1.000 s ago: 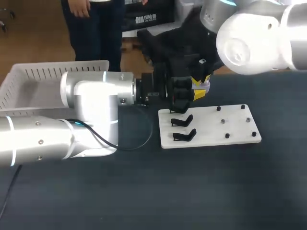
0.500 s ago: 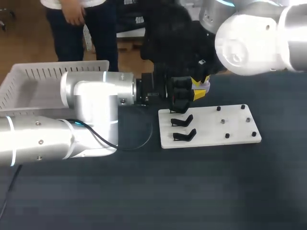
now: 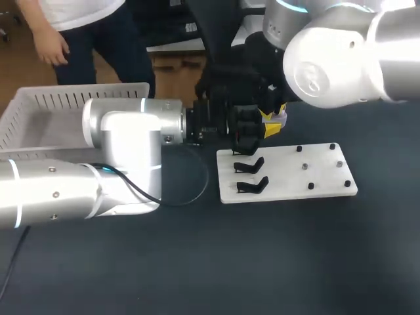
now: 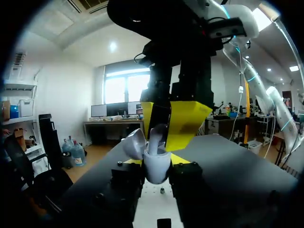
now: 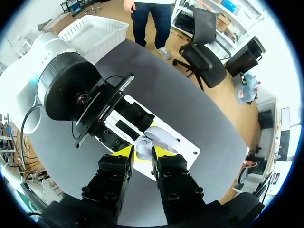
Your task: Pick up each earbud case from the left stands, insert the matching earbuds, close the lid, and place the case in the box.
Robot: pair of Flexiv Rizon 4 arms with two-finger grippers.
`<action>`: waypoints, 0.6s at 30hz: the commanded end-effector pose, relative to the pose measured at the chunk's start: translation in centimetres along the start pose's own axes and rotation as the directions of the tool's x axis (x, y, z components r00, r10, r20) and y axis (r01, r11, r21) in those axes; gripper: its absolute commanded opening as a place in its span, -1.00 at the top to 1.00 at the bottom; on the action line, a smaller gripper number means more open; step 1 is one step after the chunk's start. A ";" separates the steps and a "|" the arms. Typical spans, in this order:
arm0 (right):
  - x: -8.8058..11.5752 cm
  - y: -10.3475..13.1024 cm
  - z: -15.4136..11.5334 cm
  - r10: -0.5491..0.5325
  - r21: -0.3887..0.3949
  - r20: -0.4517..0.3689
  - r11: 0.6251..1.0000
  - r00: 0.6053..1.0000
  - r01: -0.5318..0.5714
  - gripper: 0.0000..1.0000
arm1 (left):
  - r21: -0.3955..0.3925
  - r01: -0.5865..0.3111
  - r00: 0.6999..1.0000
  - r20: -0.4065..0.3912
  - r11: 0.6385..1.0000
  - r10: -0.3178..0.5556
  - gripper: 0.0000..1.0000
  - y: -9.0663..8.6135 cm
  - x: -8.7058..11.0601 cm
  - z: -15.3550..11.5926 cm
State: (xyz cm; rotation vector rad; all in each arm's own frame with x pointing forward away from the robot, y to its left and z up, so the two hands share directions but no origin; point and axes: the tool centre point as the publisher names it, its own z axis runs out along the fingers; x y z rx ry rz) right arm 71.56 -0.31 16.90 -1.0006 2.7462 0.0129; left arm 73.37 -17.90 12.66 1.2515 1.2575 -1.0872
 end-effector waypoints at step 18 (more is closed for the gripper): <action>0.0 -0.1 -0.3 0.005 0.020 0.006 1.000 1.000 -0.005 0.24 | -0.010 -0.004 1.000 0.005 1.000 0.004 1.00 -0.3 -0.1 0.1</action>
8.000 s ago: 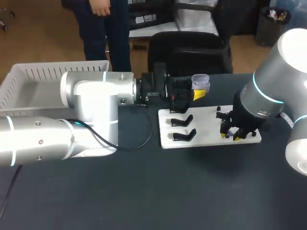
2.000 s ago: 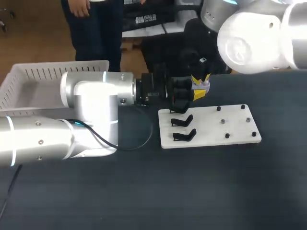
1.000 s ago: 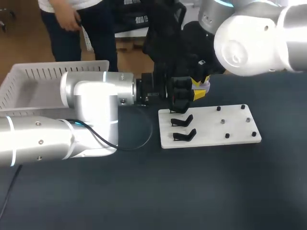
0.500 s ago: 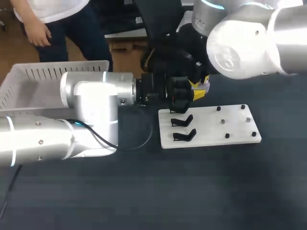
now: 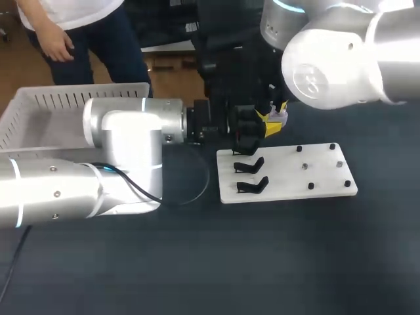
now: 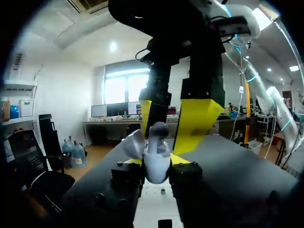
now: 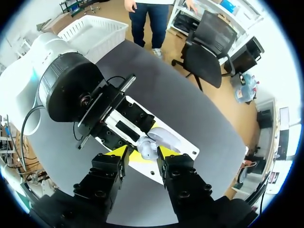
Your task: Pick up each earbud case from the left stands, insert the matching earbuds, close the lid, and place the case in the box.
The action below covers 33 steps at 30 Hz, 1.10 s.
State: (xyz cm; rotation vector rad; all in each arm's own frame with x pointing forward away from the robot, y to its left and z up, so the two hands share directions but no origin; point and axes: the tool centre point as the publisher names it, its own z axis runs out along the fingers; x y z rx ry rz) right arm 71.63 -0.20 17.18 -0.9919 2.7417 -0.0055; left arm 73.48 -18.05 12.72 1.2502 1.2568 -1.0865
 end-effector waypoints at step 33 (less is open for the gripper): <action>-4.4 -5.5 0.5 0.237 -0.041 0.201 0.971 0.950 -0.234 0.07 | -0.009 -0.004 1.000 0.004 1.000 0.004 1.00 -0.4 0.0 -0.1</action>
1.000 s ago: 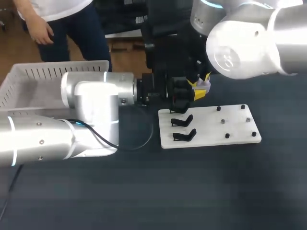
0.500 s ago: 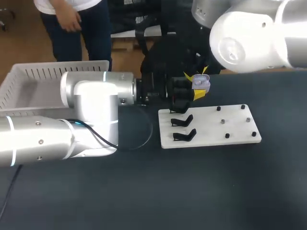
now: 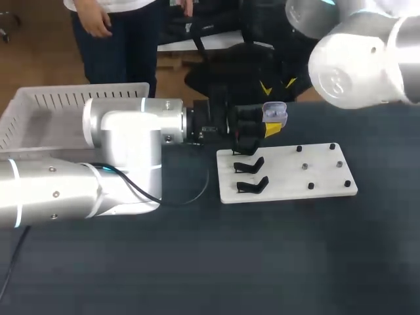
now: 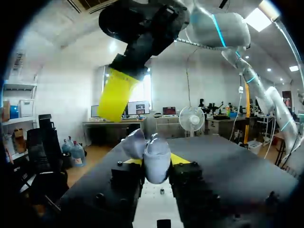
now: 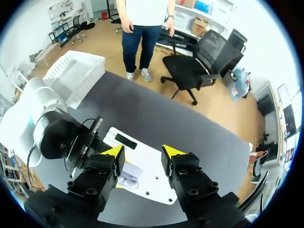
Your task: Pick up each earbud case from the left stands, insert the matching earbuds, close the lid, and place the case in the box.
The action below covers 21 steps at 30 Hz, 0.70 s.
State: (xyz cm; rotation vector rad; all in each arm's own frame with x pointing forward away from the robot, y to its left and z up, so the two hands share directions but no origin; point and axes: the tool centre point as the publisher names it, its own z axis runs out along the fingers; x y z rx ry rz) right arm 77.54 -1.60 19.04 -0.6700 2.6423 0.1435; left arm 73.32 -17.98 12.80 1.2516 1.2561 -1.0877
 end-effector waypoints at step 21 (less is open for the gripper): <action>3.8 -0.3 1.1 0.138 -0.003 -0.018 0.990 0.990 -0.138 -0.04 | -0.011 -0.004 1.000 0.004 1.000 0.004 1.00 -0.3 0.0 0.0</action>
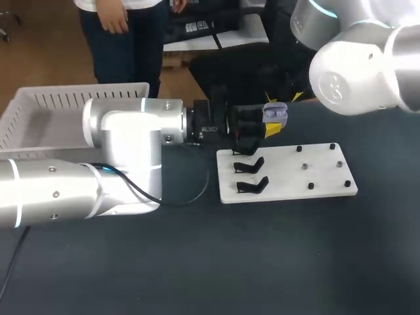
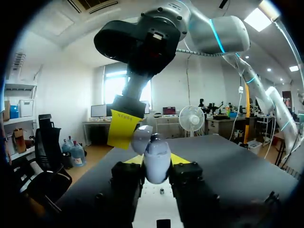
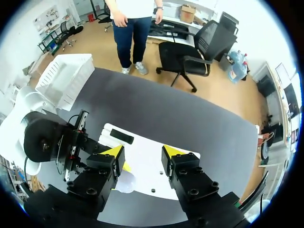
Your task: Pick up each earbud case from the left stands, insert the matching earbuds, close the lid, and place the case in the box.
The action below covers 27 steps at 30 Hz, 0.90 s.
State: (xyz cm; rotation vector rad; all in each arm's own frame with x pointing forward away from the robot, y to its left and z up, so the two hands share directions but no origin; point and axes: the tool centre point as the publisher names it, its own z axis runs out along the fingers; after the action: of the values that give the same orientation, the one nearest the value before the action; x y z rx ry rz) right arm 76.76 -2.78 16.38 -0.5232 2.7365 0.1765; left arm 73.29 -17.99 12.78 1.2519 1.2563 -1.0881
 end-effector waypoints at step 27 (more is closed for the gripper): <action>9.0 -7.0 -4.8 0.301 0.010 0.094 0.953 0.949 -0.303 -1.00 | -0.248 -0.074 0.997 0.007 0.966 0.078 1.00 1.9 -1.9 -11.4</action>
State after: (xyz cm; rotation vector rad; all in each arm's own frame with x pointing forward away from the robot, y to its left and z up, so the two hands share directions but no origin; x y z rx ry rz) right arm 72.19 -12.08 17.48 -0.0975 2.7978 0.2218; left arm 76.74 -11.86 14.56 1.1947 1.2513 -0.9527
